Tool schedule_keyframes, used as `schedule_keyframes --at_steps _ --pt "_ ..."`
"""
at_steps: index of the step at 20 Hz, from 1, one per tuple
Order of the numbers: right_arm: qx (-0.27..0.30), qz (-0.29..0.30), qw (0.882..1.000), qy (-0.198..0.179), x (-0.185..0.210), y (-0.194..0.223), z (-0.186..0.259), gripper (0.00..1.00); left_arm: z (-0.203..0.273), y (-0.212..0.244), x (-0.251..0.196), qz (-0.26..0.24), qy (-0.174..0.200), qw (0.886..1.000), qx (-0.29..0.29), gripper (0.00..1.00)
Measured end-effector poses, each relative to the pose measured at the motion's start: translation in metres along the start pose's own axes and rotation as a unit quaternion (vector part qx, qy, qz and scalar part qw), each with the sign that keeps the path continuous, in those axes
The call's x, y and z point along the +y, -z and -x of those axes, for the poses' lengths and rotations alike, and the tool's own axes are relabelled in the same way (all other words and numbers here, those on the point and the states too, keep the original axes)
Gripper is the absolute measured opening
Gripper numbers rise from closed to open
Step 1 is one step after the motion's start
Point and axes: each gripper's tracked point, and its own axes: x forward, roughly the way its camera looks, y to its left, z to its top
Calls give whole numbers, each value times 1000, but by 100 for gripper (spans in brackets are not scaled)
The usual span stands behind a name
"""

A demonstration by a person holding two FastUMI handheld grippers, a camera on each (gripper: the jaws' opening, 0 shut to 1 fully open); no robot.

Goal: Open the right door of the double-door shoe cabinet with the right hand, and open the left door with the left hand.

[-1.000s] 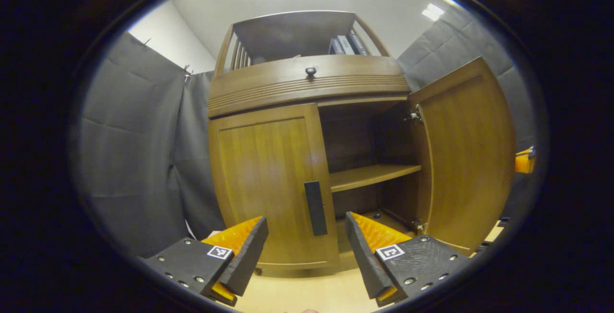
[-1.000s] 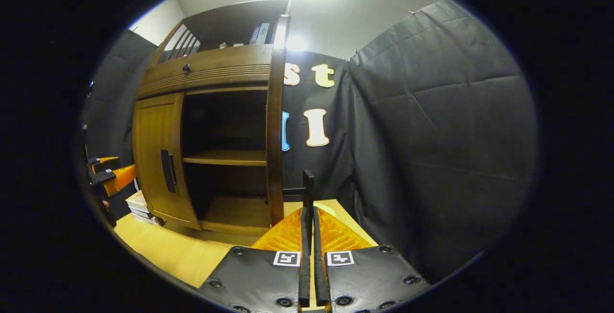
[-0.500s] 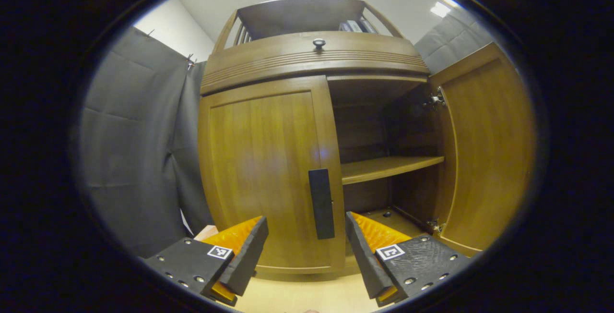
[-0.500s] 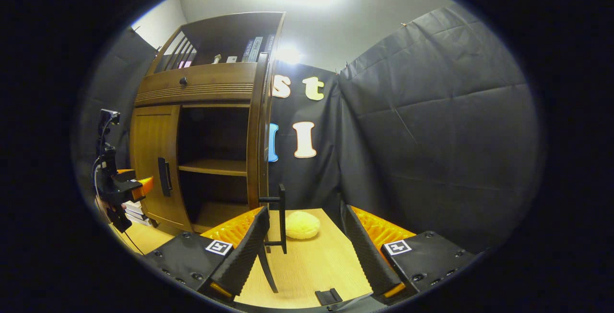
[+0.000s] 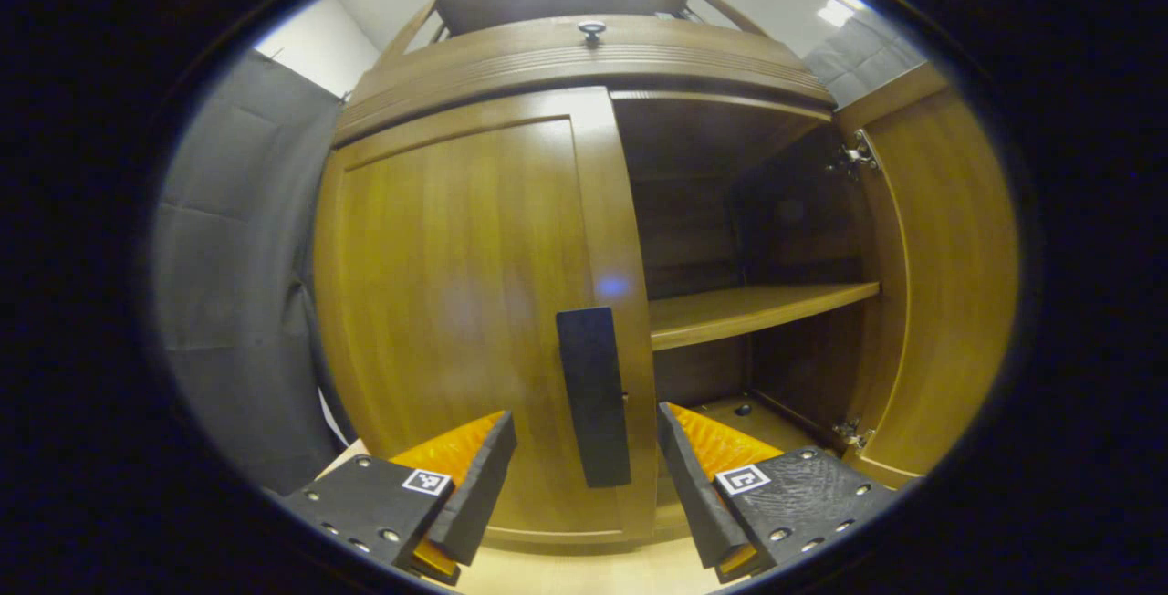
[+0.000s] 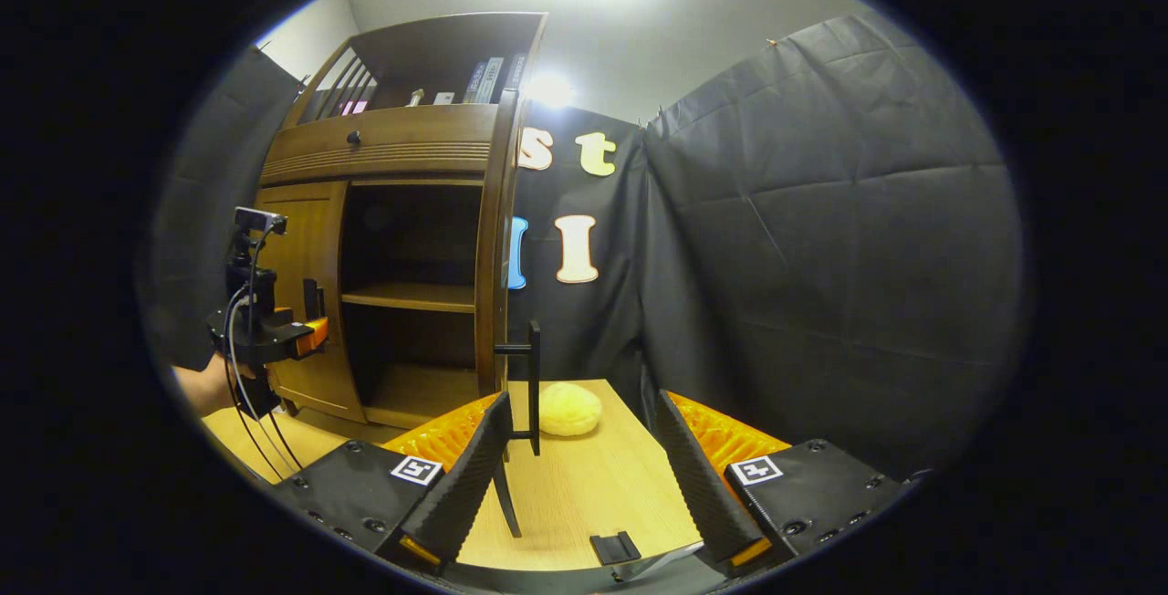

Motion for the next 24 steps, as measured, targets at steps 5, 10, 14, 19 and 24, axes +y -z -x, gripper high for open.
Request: schedule_keyframes --at_steps 5,10,14,19,24 --pt "19 14 1000 -6 3 6 -2 99 -10 1 -4 20 -4 1000 12 59" --pt "26 7 1000 -8 4 3 -8 99 -13 -1 -5 32 -15 999 11 28" --pt "22 10 1000 -16 11 0 -7 97 -9 -1 -7 51 -9 999 12 19" --pt "21 13 999 -28 17 0 -7 99 6 -1 -5 55 -9 998 3 17" --pt "20 22 998 -49 36 3 -6 99 20 -3 -2 63 -5 998 13 17"
